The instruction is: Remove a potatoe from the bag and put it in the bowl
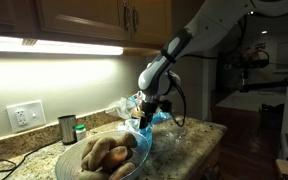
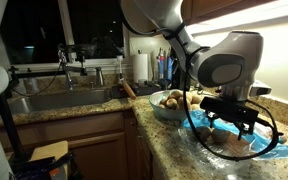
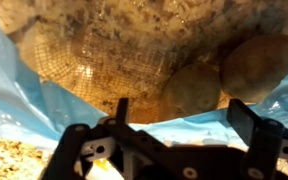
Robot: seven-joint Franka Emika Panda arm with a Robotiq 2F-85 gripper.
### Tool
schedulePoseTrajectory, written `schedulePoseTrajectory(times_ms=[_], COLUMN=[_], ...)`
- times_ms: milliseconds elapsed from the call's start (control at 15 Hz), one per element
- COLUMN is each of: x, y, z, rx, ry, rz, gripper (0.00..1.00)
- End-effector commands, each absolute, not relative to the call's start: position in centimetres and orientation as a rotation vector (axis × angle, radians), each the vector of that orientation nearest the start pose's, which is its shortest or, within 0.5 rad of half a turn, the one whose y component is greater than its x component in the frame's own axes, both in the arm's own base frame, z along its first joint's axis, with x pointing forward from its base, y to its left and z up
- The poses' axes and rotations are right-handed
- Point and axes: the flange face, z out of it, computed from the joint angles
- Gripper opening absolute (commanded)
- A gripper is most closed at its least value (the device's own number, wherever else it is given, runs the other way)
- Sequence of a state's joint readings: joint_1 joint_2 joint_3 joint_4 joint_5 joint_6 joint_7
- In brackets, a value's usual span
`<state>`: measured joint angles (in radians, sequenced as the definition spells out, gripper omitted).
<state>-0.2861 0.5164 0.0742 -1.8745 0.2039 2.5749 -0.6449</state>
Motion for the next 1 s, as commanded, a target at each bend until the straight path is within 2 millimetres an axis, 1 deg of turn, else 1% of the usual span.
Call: schedulePoseTrajectory(times_ms=[0, 200, 667, 933], x=[64.7, 65.1, 66.1, 66.7], y=[-14.4, -14.5, -14.3, -14.4], z=[25.6, 25.5, 24.5, 24.6], rx=[-3.033, -3.032, -3.024, -3.024], ry=[-0.395, -0.394, -0.405, -0.413], rz=[-0.33, -0.331, -0.314, -0.307], gripper=[1.0, 1.0, 1.0, 1.0])
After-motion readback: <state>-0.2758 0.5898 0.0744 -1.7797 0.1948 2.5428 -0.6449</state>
